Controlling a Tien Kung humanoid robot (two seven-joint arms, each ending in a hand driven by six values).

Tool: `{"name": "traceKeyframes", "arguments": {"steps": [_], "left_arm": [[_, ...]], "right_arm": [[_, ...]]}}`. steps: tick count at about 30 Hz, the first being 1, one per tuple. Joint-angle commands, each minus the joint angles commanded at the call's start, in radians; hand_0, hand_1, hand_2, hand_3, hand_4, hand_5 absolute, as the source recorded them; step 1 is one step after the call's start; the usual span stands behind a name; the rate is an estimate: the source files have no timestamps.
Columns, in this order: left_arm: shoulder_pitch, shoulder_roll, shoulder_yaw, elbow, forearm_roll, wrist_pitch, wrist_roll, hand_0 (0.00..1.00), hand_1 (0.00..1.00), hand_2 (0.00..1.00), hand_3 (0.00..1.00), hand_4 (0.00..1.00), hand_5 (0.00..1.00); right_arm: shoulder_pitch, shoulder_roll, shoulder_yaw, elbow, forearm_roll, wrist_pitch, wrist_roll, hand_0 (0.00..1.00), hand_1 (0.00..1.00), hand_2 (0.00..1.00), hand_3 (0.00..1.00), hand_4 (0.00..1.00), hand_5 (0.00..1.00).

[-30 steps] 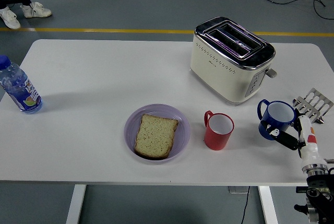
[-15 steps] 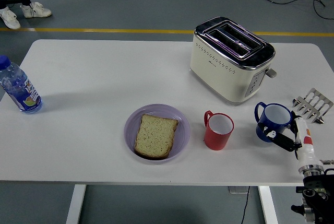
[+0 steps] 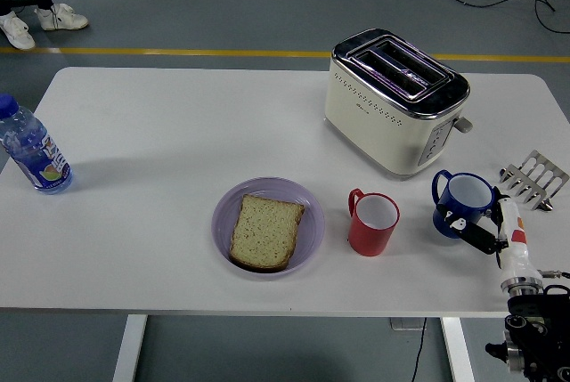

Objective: Pick up the cup,pour liquid into bread,place the cup on the desk

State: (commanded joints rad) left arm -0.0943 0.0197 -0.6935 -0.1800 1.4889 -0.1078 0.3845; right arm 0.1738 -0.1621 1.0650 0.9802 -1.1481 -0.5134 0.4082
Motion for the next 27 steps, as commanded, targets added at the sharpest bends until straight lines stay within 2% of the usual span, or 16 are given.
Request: {"name": "traceKeyframes", "arguments": {"steps": [27], "left_arm": [[0.005, -0.002, 0.0, 0.0, 0.01, 0.0, 0.001, 0.345, 0.331, 0.415, 0.695, 0.428, 0.998]], "right_arm": [[0.0, 0.008, -0.039, -0.045, 0.019, -0.005, 0.023, 0.486, 0.456, 0.574, 0.558, 0.649, 0.002]]}}
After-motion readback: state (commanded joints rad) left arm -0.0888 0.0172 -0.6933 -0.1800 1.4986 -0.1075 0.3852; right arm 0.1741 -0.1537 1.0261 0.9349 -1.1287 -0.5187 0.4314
